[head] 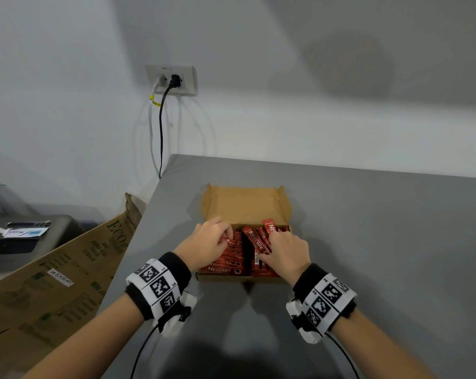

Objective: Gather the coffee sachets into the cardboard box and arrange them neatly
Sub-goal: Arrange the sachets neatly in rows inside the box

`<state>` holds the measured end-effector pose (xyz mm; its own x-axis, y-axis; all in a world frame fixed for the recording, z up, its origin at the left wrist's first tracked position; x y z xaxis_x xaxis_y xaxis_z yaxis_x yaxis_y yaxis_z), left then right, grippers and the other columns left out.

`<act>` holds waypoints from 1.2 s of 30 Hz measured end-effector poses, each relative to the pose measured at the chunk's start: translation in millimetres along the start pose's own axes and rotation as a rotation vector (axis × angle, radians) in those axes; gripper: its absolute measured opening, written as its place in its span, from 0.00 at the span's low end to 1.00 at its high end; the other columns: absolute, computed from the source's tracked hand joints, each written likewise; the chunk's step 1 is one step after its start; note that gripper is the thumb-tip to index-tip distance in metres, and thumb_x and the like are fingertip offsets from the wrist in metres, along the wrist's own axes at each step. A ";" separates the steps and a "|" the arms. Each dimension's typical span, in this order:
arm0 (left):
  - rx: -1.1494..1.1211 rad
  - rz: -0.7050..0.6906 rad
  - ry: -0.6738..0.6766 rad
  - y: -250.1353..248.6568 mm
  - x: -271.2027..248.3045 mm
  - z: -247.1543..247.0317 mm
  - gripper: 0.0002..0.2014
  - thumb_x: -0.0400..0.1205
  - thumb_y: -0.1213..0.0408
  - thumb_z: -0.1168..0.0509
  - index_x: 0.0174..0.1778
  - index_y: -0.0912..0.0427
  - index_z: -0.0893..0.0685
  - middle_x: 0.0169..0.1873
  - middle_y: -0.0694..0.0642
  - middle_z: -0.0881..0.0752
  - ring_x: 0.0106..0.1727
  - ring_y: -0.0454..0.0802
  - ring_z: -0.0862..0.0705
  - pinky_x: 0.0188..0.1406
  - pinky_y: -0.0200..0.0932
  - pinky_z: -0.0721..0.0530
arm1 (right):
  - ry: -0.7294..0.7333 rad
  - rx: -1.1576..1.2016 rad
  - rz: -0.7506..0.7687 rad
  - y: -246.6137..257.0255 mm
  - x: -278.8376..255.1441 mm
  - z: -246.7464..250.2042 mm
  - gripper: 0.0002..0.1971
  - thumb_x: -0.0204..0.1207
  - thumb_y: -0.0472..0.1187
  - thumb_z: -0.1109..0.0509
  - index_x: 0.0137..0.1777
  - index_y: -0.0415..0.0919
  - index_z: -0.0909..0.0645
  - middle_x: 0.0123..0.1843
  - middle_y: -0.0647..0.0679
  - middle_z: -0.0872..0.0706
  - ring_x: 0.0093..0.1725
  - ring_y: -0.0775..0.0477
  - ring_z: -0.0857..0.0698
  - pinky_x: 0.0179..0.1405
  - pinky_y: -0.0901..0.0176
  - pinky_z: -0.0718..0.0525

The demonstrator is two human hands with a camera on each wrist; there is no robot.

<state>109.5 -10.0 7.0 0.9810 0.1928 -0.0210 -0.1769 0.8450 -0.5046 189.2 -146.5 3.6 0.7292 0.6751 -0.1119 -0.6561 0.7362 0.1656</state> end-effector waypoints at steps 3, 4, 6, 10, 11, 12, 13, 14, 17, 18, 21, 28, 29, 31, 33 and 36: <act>-0.072 0.011 0.005 -4.5 4.4 -6.7 0.11 0.80 0.73 0.42 0.55 0.59 0.20 0.49 0.51 0.23 0.47 0.44 0.25 0.48 0.34 0.28 | 0.039 0.038 -0.019 -1.9 -0.1 0.7 0.11 0.77 0.50 0.32 0.47 0.42 0.25 0.52 0.44 0.16 0.54 0.39 0.16 0.44 0.54 0.24; -0.098 0.027 -0.004 -5.4 5.5 -7.5 0.12 0.80 0.73 0.42 0.57 0.60 0.21 0.50 0.51 0.23 0.46 0.43 0.25 0.46 0.32 0.28 | 0.038 0.067 -0.027 -4.2 0.2 2.7 0.10 0.77 0.49 0.32 0.45 0.43 0.26 0.51 0.43 0.16 0.53 0.39 0.16 0.44 0.54 0.23; -0.157 0.051 -0.048 -8.3 7.3 -5.8 0.09 0.82 0.69 0.41 0.57 0.60 0.21 0.51 0.51 0.20 0.46 0.42 0.22 0.45 0.31 0.25 | -0.008 0.112 -0.036 -9.7 0.2 10.0 0.10 0.77 0.47 0.33 0.42 0.41 0.25 0.47 0.44 0.15 0.50 0.39 0.16 0.43 0.54 0.22; -0.513 0.068 -0.092 -22.9 3.8 -2.6 0.12 0.86 0.58 0.45 0.52 0.60 0.19 0.43 0.52 0.14 0.35 0.42 0.16 0.38 0.34 0.19 | -0.158 0.176 0.116 0.2 -4.4 22.3 0.06 0.75 0.42 0.34 0.39 0.43 0.25 0.42 0.47 0.17 0.43 0.43 0.18 0.38 0.54 0.25; -0.578 0.052 -0.112 -27.2 2.4 -1.0 0.11 0.85 0.58 0.44 0.50 0.59 0.18 0.39 0.53 0.13 0.32 0.44 0.16 0.38 0.37 0.18 | -0.173 0.193 0.177 6.7 -6.2 21.3 0.06 0.74 0.40 0.33 0.38 0.43 0.27 0.42 0.48 0.18 0.42 0.43 0.19 0.36 0.56 0.27; -0.602 0.037 -0.135 -30.2 0.9 0.4 0.09 0.84 0.60 0.41 0.48 0.58 0.17 0.36 0.54 0.13 0.31 0.44 0.16 0.39 0.38 0.16 | -0.191 0.228 0.228 11.8 -7.4 20.0 0.06 0.73 0.38 0.32 0.38 0.42 0.27 0.41 0.48 0.19 0.41 0.43 0.19 0.36 0.56 0.27; -0.603 0.032 -0.159 -30.4 -0.2 1.0 0.07 0.83 0.62 0.37 0.46 0.59 0.16 0.34 0.54 0.13 0.30 0.43 0.16 0.39 0.38 0.15 | -0.209 0.280 0.270 14.8 -8.0 18.1 0.05 0.72 0.36 0.31 0.38 0.41 0.26 0.40 0.49 0.21 0.39 0.43 0.19 0.36 0.56 0.26; -0.602 0.040 -0.183 -28.3 -0.7 1.7 0.06 0.81 0.64 0.35 0.44 0.61 0.15 0.32 0.54 0.13 0.30 0.43 0.16 0.38 0.38 0.15 | -0.229 0.334 0.305 16.4 -8.3 16.6 0.05 0.71 0.34 0.29 0.39 0.39 0.24 0.40 0.49 0.22 0.38 0.43 0.19 0.36 0.55 0.24; -0.675 0.085 -0.252 -14.7 -3.2 8.5 0.09 0.81 0.66 0.36 0.38 0.64 0.14 0.30 0.57 0.12 0.29 0.46 0.14 0.36 0.38 0.15 | -0.231 0.428 0.363 17.7 -9.0 13.7 0.08 0.72 0.40 0.26 0.48 0.39 0.19 0.47 0.49 0.20 0.42 0.51 0.19 0.44 0.60 0.20; -0.695 0.100 -0.284 -9.2 -4.9 12.3 0.09 0.81 0.66 0.36 0.37 0.64 0.14 0.30 0.57 0.12 0.29 0.47 0.14 0.36 0.38 0.15 | -0.200 0.459 0.353 16.7 -8.6 13.3 0.13 0.73 0.45 0.27 0.55 0.41 0.20 0.50 0.51 0.20 0.44 0.55 0.20 0.47 0.63 0.20; -0.731 0.112 -0.369 5.3 -12.0 21.7 0.06 0.80 0.69 0.35 0.39 0.59 0.14 0.31 0.57 0.11 0.32 0.47 0.11 0.39 0.37 0.13 | -0.066 0.560 0.278 12.4 -5.0 8.9 0.25 0.78 0.53 0.35 0.73 0.46 0.30 0.53 0.54 0.20 0.48 0.57 0.20 0.53 0.65 0.21; -0.803 0.107 -0.396 19.0 -31.4 14.7 0.13 0.78 0.71 0.33 0.57 0.58 0.21 0.35 0.58 0.09 0.39 0.50 0.10 0.43 0.39 0.12 | -0.162 0.615 0.312 15.8 1.1 11.1 0.16 0.78 0.38 0.31 0.66 0.43 0.20 0.48 0.53 0.18 0.47 0.59 0.20 0.53 0.71 0.23; -0.779 0.106 -0.391 20.5 -33.1 14.1 0.10 0.78 0.71 0.33 0.53 0.58 0.19 0.34 0.54 0.09 0.39 0.47 0.10 0.42 0.37 0.13 | -0.169 0.614 0.310 16.3 1.9 11.7 0.14 0.77 0.38 0.31 0.63 0.43 0.18 0.48 0.53 0.16 0.47 0.59 0.20 0.52 0.74 0.24; -0.702 0.099 -0.379 24.1 -36.5 15.1 0.05 0.77 0.70 0.31 0.43 0.55 0.16 0.34 0.46 0.10 0.40 0.41 0.11 0.41 0.31 0.15 | -0.153 0.604 0.322 18.1 2.9 10.6 0.11 0.76 0.38 0.30 0.57 0.42 0.14 0.48 0.53 0.13 0.44 0.62 0.20 0.49 0.77 0.25; -0.650 0.113 -0.376 30.4 -39.7 19.7 0.07 0.77 0.70 0.31 0.40 0.51 0.15 0.35 0.46 0.10 0.40 0.39 0.12 0.42 0.29 0.17 | -0.106 0.645 0.319 20.2 3.5 6.9 0.09 0.76 0.37 0.30 0.55 0.41 0.13 0.43 0.55 0.14 0.37 0.64 0.17 0.46 0.78 0.21; -0.747 0.105 -0.388 37.8 -40.8 28.1 0.09 0.76 0.70 0.31 0.49 0.53 0.15 0.35 0.55 0.10 0.40 0.46 0.11 0.46 0.36 0.14 | -0.048 0.764 0.269 22.9 3.1 0.8 0.08 0.76 0.33 0.30 0.53 0.37 0.14 0.40 0.53 0.14 0.34 0.66 0.14 0.43 0.75 0.17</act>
<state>60.6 28.0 13.1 0.8417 0.5244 0.1288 -0.0330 0.2881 -0.9570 176.7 -127.6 7.8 0.5841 0.8090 0.0664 -0.5089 0.3012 0.8064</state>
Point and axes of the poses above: each hand's wrist, its own x-axis towards the middle knuckle, its own z-axis out of the back of the hand, y = z × x, the point moved 6 cm from there along x, towards the middle knuckle
